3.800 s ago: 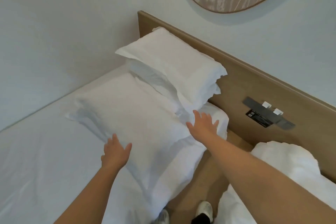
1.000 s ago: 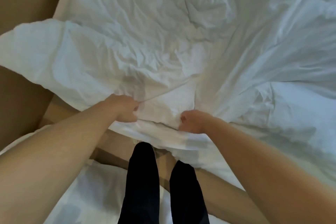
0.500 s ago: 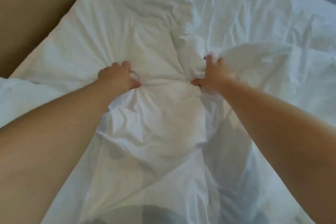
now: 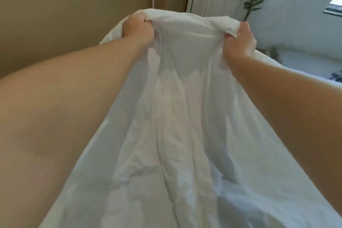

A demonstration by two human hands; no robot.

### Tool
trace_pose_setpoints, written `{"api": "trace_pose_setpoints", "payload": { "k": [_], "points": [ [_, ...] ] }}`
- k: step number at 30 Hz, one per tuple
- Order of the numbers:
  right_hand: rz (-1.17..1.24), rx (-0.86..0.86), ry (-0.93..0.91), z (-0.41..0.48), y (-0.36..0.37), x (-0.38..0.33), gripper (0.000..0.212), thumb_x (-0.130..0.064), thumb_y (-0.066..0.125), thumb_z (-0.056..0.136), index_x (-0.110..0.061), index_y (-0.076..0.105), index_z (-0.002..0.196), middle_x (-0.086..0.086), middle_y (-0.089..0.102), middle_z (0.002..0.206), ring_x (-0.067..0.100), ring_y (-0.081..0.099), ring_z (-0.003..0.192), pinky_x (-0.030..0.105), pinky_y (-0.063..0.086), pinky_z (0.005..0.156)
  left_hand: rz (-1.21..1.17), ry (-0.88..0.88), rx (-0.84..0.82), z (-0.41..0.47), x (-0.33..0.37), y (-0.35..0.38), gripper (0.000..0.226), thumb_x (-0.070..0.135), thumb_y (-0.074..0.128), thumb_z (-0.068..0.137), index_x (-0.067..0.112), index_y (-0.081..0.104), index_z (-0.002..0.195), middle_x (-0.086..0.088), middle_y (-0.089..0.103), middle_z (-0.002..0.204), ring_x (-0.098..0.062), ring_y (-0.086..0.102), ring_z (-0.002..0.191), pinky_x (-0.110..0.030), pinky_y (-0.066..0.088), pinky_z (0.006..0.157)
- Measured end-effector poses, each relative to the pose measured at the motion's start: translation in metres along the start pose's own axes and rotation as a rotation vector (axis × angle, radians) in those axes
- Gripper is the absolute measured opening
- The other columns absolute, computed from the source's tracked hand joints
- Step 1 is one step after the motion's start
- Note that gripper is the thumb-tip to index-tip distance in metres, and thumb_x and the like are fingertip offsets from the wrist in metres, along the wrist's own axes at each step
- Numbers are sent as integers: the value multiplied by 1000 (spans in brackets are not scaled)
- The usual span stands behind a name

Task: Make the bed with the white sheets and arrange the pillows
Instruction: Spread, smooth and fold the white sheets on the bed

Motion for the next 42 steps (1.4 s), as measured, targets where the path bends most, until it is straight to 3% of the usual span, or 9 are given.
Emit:
{"api": "trace_pose_setpoints", "payload": {
  "k": [5,13,17,20,24,30,36,39,42],
  "points": [
    [-647,-619,-120,-41,31,79,84,-65,49,89,-45,-4,152,-2,-15,163,33,-7,149,69,6,111,1097,164,-531,-58,-84,50,86,76,30,87,35,-7,153,-5,-26,159,-32,-26,144,-66,-18,107],
    [-843,-943,98,-156,78,190,80,-76,26,90,-44,-16,150,-4,-28,159,32,-19,148,75,2,107,1117,240,-712,-142,-175,76,65,51,20,101,18,8,156,-12,-4,162,-25,-8,149,-52,-11,116],
    [-774,-830,-2,-150,83,150,73,-54,45,95,-35,5,153,2,-7,164,34,-2,150,67,13,112,852,605,-275,-147,-154,30,52,32,28,91,7,62,122,-14,54,137,-31,45,132,-50,11,115],
    [-696,-706,-263,-158,96,101,70,-42,45,97,-33,7,154,5,-9,164,31,-4,150,62,11,115,712,268,118,-106,-157,-32,33,24,38,93,10,59,114,-14,59,121,-34,52,114,-54,24,108],
    [-680,-554,-539,-158,132,33,78,-54,42,95,-36,-5,154,5,-21,161,35,-17,148,68,1,113,169,-723,-221,-59,-218,-60,71,59,49,84,10,49,136,-16,52,138,-35,51,124,-36,41,99],
    [-781,-519,-605,-126,164,-6,90,-58,49,92,-38,-16,151,4,-29,159,39,-24,145,75,3,108,861,-411,-761,-81,-228,-16,49,40,53,92,6,54,127,-14,58,125,-31,56,114,-38,45,94],
    [-799,-472,-518,-101,164,-1,87,-60,45,92,-41,-15,151,4,-28,159,39,-23,145,76,3,108,507,-603,338,5,-193,-152,50,20,65,85,5,51,130,-20,57,129,-37,56,118,-44,48,90],
    [-791,-633,-331,-93,170,15,88,-64,48,89,-43,-11,152,1,-29,159,38,-24,145,77,5,106,561,-784,-46,-9,-204,-130,108,26,73,79,13,-3,153,-25,20,155,-43,31,138,-53,33,109],
    [-820,-720,-342,-90,176,35,79,-64,46,90,-41,3,153,-1,-21,162,33,-17,148,76,5,107,825,-561,-237,-40,-207,-66,88,34,52,92,24,-10,153,-14,-8,161,-35,-1,148,-58,8,117]
  ]
}}
Point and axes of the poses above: each hand's wrist, its own z-axis towards the middle knuckle, its own y-axis out of the palm, x = y × z, the point moved 3 cm from there along z, towards the middle knuckle
